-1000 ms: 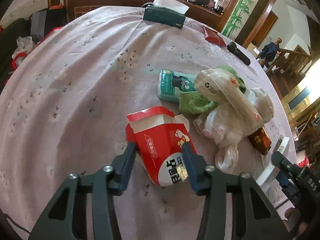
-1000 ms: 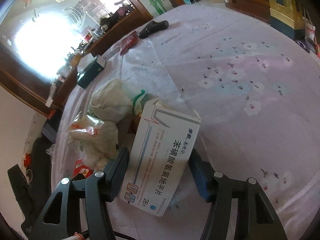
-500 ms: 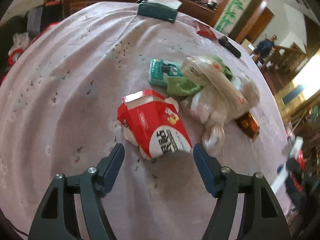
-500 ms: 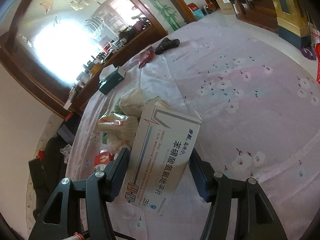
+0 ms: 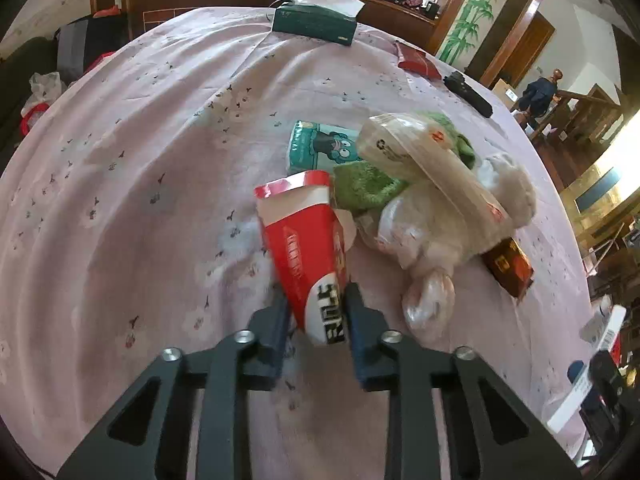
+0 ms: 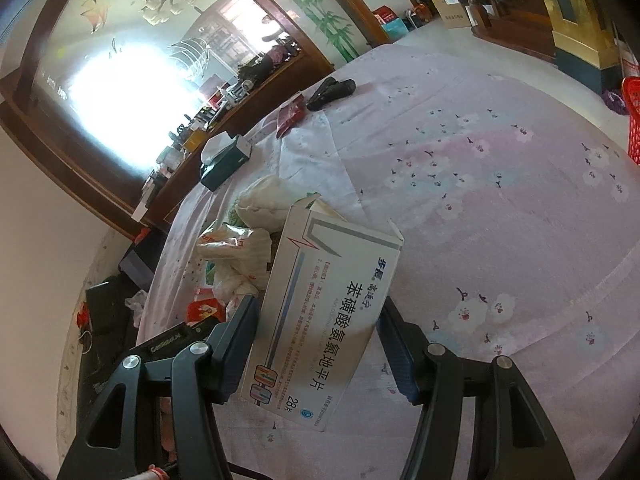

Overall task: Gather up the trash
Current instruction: 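Grasp the red snack box with the left tool while the right tool grasps the white medicine box, then carry the red snack box with the left tool while the right tool carries the medicine box to the basket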

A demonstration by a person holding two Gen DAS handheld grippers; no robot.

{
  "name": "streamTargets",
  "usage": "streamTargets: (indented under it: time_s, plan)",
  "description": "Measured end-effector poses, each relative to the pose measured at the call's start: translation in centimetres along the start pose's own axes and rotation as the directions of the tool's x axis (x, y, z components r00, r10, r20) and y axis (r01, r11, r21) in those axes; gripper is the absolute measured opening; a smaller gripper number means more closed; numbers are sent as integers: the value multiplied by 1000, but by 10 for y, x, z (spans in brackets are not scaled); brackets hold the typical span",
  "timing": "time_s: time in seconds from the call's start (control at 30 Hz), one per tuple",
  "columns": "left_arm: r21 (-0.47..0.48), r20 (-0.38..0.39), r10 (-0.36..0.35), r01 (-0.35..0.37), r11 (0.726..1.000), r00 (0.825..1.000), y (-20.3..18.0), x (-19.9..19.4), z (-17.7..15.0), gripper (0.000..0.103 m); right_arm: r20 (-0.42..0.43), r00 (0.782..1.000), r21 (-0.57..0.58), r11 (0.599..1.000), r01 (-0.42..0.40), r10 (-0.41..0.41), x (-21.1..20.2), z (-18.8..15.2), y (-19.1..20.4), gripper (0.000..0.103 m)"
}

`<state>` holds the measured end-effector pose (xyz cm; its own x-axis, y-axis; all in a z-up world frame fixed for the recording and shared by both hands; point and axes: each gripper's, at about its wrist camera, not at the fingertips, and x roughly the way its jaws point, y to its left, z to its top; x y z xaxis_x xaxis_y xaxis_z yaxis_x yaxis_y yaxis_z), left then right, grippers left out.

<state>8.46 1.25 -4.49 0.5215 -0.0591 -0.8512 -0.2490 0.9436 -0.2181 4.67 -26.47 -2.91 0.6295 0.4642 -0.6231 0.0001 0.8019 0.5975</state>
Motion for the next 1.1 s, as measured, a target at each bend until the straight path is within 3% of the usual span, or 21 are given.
streamTargets:
  time_s: [0.37, 0.67, 0.8, 1.1]
  plan:
    - [-5, 133, -69, 70, 998, 989, 8, -70, -15, 21, 26, 1000, 0, 1000, -7, 7, -17, 0, -6, 64]
    - [114, 158, -221, 204, 972, 962, -52, -112, -42, 21, 117, 992, -60, 996, 59, -51, -70, -3, -7, 64]
    - [181, 162, -281, 251, 951, 946, -85, -127, -53, 21, 189, 978, -82, 991, 104, -87, -102, -3, -6, 64]
    - [305, 157, -380, 321, 896, 912, -142, -156, -76, 21, 349, 921, -100, 971, 219, -172, -176, -11, -8, 64]
